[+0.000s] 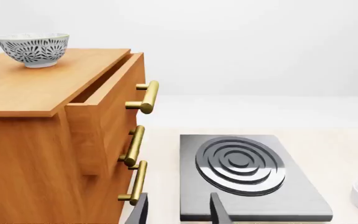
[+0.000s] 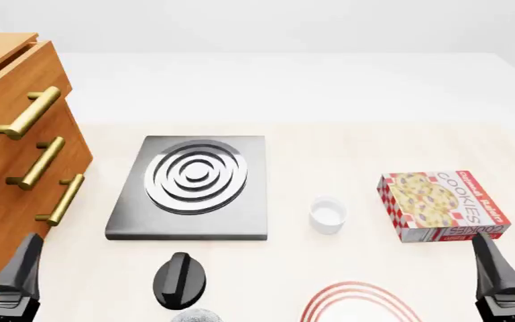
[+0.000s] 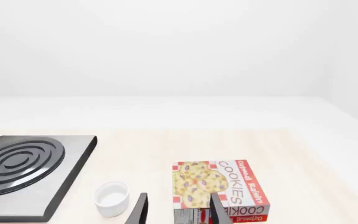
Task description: Pick the akita bowl on the wooden cabinet and place it on the plate.
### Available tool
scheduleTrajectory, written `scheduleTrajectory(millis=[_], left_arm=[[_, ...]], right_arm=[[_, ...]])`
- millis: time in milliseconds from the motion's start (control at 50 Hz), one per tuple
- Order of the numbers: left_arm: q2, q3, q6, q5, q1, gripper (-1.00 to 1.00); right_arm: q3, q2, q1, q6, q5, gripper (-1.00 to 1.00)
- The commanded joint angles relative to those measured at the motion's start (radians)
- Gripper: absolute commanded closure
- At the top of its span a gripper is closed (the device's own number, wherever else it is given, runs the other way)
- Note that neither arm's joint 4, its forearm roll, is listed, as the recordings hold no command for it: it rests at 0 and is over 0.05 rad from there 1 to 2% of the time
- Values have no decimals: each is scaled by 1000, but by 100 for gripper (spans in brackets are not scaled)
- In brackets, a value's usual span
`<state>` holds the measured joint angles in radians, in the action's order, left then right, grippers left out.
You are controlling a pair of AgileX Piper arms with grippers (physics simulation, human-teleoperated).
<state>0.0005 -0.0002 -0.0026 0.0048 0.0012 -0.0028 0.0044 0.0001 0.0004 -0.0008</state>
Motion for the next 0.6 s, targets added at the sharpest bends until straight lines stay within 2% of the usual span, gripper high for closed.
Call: scheduleTrajectory(millis=[20,260,600], left_arm=[[2,-2,-10,-2,-10,-100],[1,-33,6,-3,-22,-100],[0,-152,-13,81,-2,-100]], right_arm=[[-5,5,0,2,2,-100],[-2,-1,1,1,5,-100],[-2,-4,1,0,7,-100]])
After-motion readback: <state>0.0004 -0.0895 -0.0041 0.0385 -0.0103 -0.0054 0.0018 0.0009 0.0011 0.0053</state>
